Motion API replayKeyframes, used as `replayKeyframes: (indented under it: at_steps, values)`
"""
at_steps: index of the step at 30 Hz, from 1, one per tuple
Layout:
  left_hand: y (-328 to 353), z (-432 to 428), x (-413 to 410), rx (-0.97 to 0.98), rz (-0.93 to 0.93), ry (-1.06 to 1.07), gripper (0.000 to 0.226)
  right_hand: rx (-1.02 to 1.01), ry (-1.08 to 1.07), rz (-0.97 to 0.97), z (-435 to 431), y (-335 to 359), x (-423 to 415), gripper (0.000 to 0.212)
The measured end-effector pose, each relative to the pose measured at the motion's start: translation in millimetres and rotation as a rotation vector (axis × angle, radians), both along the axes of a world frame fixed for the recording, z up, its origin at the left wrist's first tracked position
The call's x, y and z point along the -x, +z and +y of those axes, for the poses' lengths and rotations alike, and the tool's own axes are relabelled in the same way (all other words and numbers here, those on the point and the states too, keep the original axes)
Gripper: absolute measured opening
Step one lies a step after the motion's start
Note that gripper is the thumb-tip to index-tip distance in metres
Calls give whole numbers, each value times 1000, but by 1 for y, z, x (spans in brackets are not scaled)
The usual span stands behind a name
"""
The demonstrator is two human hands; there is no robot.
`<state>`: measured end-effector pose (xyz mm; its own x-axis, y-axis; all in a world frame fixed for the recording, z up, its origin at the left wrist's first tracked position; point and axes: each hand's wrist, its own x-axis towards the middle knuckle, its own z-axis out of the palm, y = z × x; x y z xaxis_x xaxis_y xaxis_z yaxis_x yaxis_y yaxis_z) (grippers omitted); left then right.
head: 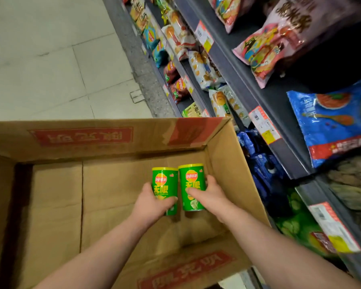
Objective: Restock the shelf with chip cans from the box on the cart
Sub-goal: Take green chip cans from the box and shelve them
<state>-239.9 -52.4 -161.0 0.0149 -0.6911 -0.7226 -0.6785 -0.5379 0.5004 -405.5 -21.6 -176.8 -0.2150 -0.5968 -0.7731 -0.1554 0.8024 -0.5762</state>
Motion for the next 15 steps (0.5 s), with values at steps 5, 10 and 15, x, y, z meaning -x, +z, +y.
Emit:
replayKeyframes:
  at_steps: [5, 10, 15]
  values:
    - [43, 19, -20, 107, 39, -62, 54, 99, -119, -14, 31, 50, -20, 47]
    - [89, 39, -38, 221, 135, -119, 53, 211, -211, 25, 58, 97, -45, 53]
    - [127, 60, -54, 352, 223, -201, 49, 296, -293, 95, 92, 141, -67, 65]
